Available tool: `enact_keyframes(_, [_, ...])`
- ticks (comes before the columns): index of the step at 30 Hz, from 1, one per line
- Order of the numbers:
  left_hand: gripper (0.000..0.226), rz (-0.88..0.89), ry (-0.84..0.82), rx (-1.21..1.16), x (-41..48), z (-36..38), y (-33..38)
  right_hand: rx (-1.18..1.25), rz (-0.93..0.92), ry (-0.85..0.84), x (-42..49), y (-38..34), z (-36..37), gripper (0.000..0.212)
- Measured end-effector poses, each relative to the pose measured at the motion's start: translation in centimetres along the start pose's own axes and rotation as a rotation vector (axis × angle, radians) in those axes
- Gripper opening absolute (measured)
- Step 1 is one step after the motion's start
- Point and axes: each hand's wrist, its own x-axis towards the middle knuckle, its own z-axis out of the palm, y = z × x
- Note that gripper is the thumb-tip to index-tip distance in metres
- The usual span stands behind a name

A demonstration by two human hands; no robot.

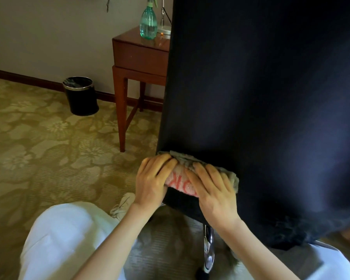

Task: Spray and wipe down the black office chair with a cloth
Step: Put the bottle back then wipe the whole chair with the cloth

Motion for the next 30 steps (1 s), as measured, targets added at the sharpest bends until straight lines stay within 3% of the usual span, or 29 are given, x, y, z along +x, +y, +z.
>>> enact_keyframes(5, [0.038, -0.288, -0.220, -0.018, -7.6, 3.0, -1.1, 0.055, -0.029, -0.233, -6.4, -2.0, 6.0, 0.045])
enact_keyframes(9, [0.051, -0.523, -0.369, -0.048, -10.3, 5.0, -1.6, 0.091, 0.026, -0.326, -8.8, -4.0, 8.9, 0.046])
enact_keyframes(23, [0.041, -0.722, -0.463, -0.133, -13.7, 8.0, -4.8, 0.114, 0.104, -0.483, -9.5, -6.3, 13.4, 0.044])
enact_keyframes(30, [0.043, -0.676, -0.489, -0.128, -13.4, 7.6, -4.7, 0.065, 0.093, -0.515, -9.1, -5.7, 12.9, 0.038])
